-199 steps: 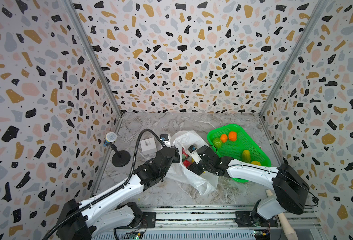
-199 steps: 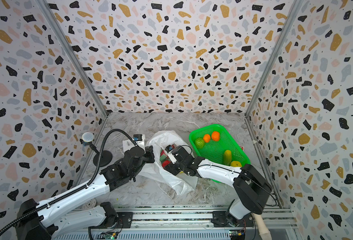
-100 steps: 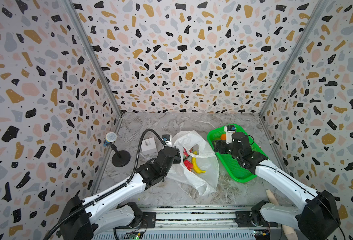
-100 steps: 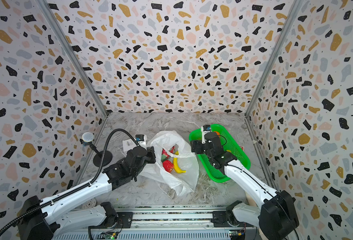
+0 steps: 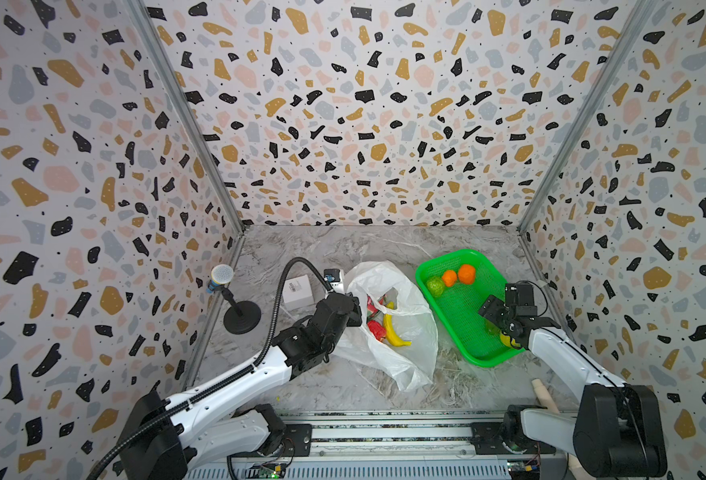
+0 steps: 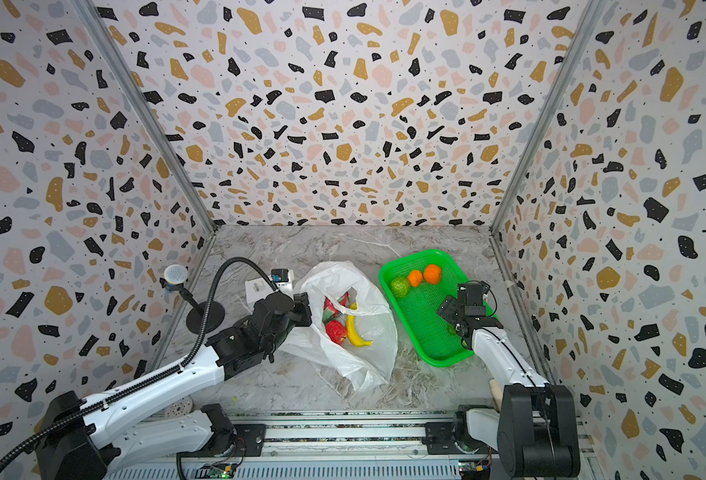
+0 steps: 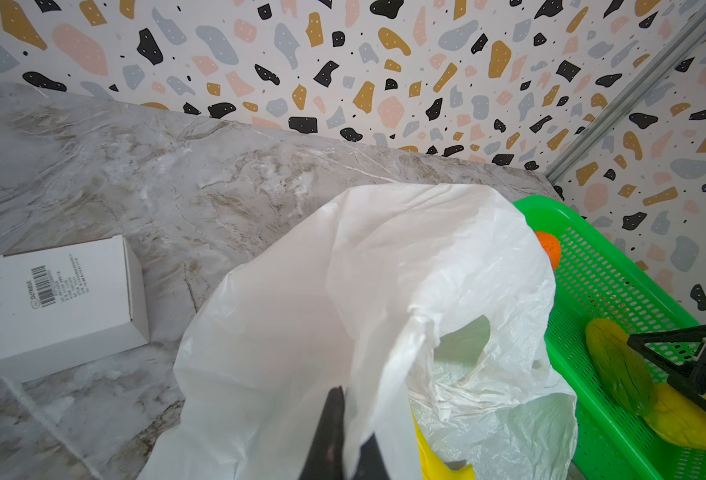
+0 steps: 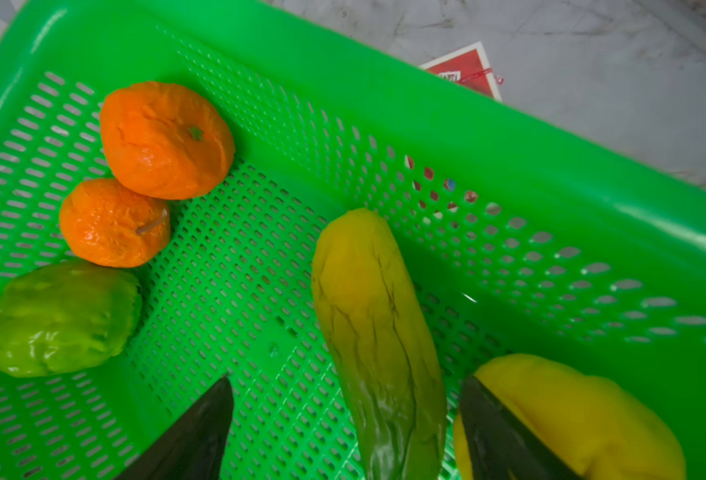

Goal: Place the fruits into the plastic bag
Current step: 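Move the right gripper to the basket and grasp the green-yellow cucumber, then lift the cucumber and lower it into the bag opening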

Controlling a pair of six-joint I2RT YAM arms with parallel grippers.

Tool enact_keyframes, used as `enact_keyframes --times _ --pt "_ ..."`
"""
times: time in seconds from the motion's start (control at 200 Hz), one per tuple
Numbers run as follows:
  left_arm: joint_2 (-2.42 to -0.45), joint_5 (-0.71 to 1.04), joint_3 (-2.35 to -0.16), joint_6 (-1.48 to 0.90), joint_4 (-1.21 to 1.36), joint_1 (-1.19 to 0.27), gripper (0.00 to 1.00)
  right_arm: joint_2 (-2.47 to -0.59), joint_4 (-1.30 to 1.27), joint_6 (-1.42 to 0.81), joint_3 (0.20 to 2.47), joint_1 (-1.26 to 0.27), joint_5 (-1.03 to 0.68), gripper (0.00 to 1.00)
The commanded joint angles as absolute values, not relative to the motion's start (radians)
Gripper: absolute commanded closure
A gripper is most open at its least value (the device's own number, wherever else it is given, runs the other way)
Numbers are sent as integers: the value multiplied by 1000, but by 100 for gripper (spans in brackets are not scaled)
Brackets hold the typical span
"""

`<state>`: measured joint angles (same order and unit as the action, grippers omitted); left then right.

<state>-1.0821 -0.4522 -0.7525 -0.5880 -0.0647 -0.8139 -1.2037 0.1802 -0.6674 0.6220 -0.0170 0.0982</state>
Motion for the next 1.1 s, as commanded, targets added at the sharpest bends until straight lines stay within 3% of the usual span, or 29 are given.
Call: enact_keyframes --times 0.0,0.541,0.841,0.901,0.966,1.096 --pt "-1072 -457 -741 -588 -25 -817 100 -1219 164 -687 615 -8 71 15" --pt "-1085 -463 -745 -592 -31 -817 100 -1365 99 -635 592 -55 -31 20" --pt "-1085 -465 -746 -593 -32 -817 100 -1360 81 -646 578 -55 -14 43" --pt "-1085 -466 -746 -594 -32 -817 100 -1353 78 -651 574 -59 -14 55" --pt "-1086 -465 -746 -594 -32 -817 100 -1342 79 -656 571 -64 -15 62" --pt "-1091 -463 -749 -593 -32 -818 100 -1305 101 -658 587 -92 -18 65"
